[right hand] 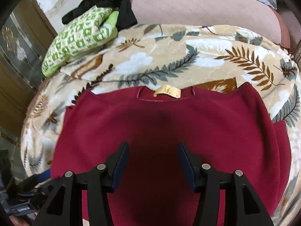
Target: Fold small clothes
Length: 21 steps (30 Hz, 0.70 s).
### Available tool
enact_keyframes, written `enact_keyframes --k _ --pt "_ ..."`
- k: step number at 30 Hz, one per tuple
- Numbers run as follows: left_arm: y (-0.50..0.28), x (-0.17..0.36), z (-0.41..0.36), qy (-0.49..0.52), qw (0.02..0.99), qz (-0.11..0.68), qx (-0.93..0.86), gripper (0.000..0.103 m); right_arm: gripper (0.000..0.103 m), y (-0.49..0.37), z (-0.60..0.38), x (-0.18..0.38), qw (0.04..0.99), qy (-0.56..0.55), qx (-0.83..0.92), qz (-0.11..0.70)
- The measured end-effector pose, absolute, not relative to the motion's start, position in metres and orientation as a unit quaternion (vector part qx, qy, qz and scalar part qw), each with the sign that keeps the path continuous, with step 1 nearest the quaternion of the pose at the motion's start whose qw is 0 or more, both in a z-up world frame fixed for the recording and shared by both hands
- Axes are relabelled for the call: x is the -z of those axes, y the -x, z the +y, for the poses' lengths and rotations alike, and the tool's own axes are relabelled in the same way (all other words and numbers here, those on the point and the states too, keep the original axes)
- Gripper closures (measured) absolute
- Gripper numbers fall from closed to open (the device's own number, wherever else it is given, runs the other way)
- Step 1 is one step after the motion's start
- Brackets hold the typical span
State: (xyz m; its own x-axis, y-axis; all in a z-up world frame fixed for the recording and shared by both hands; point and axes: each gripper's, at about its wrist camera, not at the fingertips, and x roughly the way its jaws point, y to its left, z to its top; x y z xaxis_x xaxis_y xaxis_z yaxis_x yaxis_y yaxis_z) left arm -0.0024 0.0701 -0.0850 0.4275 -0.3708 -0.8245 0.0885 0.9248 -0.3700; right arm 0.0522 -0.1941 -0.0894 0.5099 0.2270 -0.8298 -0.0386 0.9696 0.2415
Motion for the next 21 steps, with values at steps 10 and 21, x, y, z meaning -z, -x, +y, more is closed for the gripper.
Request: enact_keyframes --k 10,21 --pt "0.000 0.090 0.064 0.124 0.835 0.519 0.133 0.025 0.051 -0.051 -0.191 0.095 0.855 -0.096 -0.073 0.505" --pt "0.002 0.100 0.069 0.151 0.828 0.522 0.137 0.025 0.048 -0.070 -0.132 0.067 0.853 -0.107 -0.147 0.489"
